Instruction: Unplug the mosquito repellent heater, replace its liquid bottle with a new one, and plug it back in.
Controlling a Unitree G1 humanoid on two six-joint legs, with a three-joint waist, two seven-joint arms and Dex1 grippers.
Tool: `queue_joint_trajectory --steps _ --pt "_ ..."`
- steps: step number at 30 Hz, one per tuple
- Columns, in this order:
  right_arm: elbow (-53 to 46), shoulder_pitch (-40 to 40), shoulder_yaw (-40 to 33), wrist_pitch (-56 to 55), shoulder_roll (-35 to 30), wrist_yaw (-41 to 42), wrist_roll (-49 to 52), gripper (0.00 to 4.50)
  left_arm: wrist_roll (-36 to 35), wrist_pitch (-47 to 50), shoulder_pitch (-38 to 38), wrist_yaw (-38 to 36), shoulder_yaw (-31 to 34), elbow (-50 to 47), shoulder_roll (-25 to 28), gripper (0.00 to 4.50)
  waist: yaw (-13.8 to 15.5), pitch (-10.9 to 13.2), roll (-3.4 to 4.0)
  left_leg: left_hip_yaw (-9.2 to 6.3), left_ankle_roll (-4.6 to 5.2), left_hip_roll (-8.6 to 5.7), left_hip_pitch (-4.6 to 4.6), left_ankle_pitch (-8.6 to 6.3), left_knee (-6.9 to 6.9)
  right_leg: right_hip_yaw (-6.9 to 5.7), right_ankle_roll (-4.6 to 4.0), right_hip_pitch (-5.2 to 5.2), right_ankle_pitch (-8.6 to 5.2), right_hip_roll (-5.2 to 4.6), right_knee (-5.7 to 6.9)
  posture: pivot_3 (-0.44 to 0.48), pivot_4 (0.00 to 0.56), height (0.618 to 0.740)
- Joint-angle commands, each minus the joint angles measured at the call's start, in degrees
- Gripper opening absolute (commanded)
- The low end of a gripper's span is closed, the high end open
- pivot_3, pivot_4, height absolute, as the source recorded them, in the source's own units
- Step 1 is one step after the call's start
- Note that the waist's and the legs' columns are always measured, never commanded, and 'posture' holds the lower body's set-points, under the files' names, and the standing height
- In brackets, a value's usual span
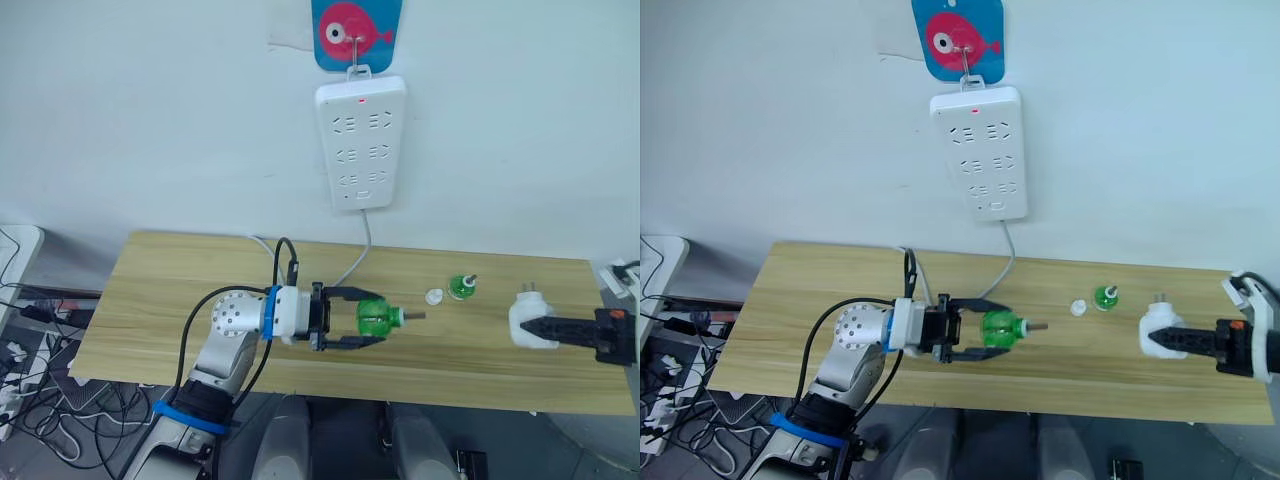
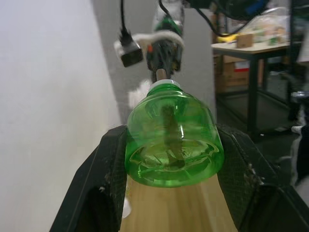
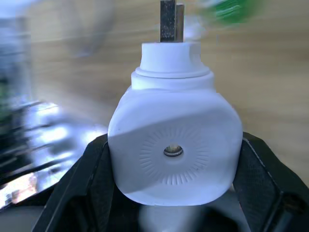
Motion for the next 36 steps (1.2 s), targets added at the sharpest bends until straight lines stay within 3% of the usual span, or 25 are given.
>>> queue_joint_trajectory --steps 1,4,15,36 --pt "-1.92 2.93 -1.12 -5.42 -2.0 -7.87 22.15 2.95 -2.02 -1.62 -0.79 -1.69 0.54 -0.64 -0.66 2.26 -0.19 0.01 -0.02 0.04 0.01 0.0 0.02 0.01 0.02 0.03 0.01 0.0 0.0 0.01 0.01 0.132 0.327 0.74" --pt "-7.46 6.06 2.98 -15.16 -1.84 -12.79 33.41 2.95 -1.57 -1.39 -2.56 -1.32 0.41 0.24 -2.05 2.26 -0.2 0.06 -0.1 0.0 0.09 0.02 0.0 0.06 0.01 0.01 0.05 0.01 -0.02 0.04 0.04 0.13 0.328 0.74" --pt "-18.88 9.47 10.07 -29.1 3.12 -15.16 33.6 2.95 -0.43 0.14 -5.5 0.27 0.39 2.25 -3.68 2.26 -0.15 0.12 -0.19 -0.11 0.09 0.01 -0.01 0.07 -0.05 -0.09 0.07 -0.01 -0.02 0.04 0.0 0.125 0.335 0.74" --pt "-27.87 11.47 18.04 -38.66 3.36 -18.35 33.6 2.95 -0.44 1.15 -4.25 -1.32 -2.51 0.03 -3.66 2.26 -0.15 0.12 -0.19 -0.13 0.07 0.03 0.0 0.09 -0.03 -0.09 0.07 -0.01 -0.02 0.05 0.02 0.126 0.316 0.74"
